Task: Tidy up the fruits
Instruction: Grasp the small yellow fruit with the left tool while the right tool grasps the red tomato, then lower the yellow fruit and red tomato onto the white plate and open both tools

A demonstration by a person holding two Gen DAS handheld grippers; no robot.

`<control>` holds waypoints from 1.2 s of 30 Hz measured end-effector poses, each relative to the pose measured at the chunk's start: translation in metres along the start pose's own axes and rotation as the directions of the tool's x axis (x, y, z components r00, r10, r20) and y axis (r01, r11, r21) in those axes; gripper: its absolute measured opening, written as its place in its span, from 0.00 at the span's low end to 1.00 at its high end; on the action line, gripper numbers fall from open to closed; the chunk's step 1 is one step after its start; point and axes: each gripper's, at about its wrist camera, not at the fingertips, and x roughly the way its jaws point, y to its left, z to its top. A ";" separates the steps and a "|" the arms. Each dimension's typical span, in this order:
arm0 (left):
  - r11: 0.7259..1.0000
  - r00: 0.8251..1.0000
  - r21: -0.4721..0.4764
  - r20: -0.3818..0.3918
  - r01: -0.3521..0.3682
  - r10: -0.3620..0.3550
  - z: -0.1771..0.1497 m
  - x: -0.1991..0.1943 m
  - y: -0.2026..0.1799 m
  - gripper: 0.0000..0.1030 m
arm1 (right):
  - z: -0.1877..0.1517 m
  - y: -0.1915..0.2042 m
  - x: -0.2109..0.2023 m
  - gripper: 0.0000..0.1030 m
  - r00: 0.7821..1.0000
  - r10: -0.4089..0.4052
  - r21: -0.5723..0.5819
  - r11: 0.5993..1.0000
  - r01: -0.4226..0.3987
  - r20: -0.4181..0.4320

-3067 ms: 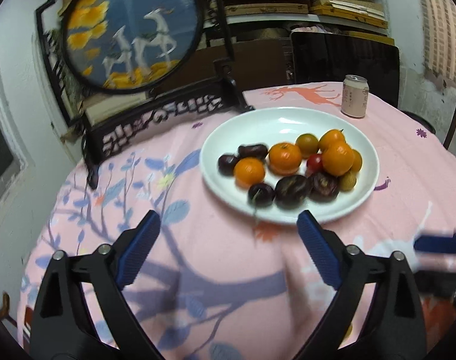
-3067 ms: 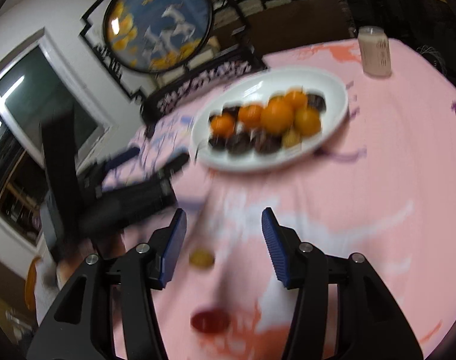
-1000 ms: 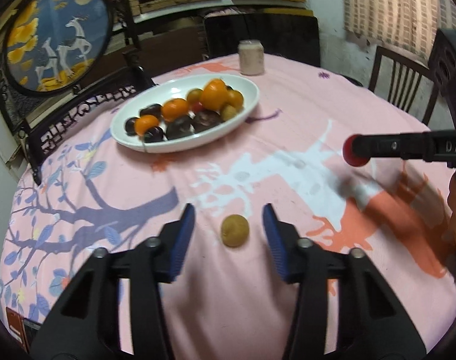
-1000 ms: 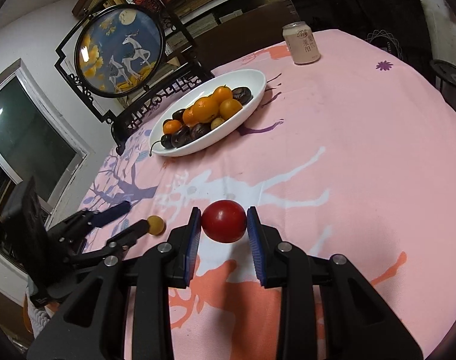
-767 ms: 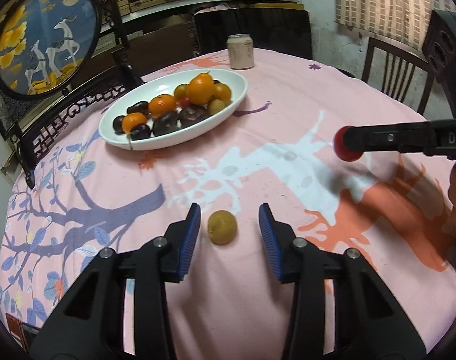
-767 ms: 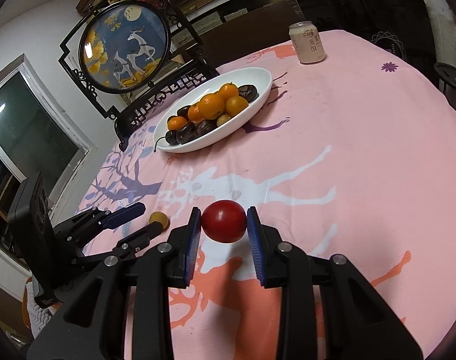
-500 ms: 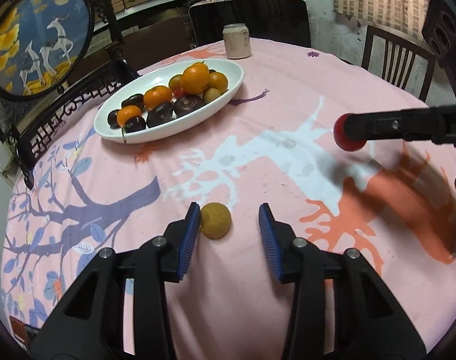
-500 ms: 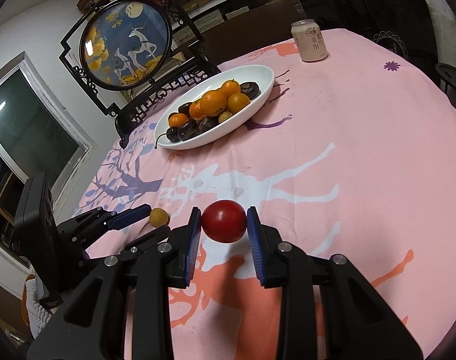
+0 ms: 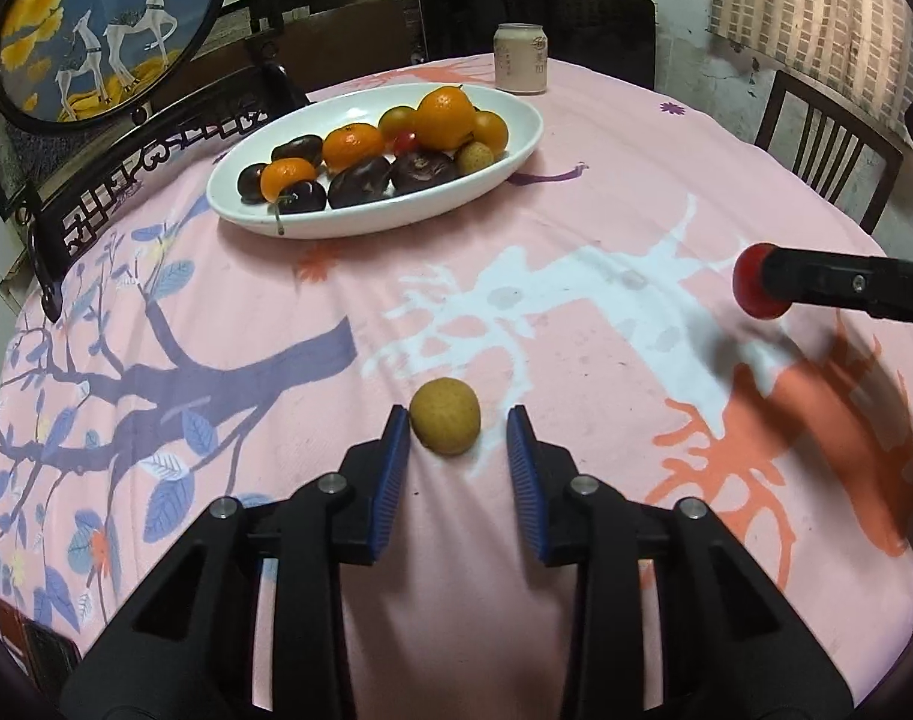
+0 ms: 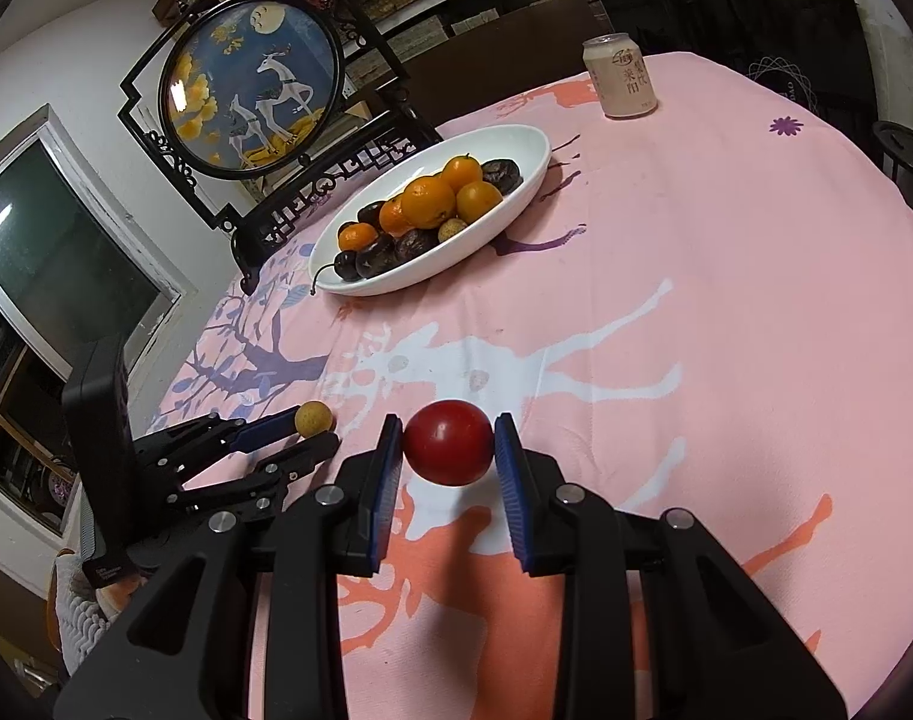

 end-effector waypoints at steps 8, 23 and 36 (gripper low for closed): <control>1.000 1.000 -0.027 -0.005 0.013 -0.013 0.002 0.002 0.004 0.25 | -0.002 0.002 0.001 0.31 1.000 0.000 -0.009 1.000 0.000 -0.008; 0.994 0.995 -0.113 0.097 0.008 0.003 0.027 -0.028 0.027 0.23 | 0.013 -0.002 0.008 0.31 0.999 0.013 0.033 0.999 -0.012 -0.029; 0.966 0.981 -0.257 0.180 -0.023 0.071 0.126 -0.018 0.090 0.23 | 0.136 0.041 0.028 0.31 0.997 0.042 -0.004 0.999 -0.042 0.058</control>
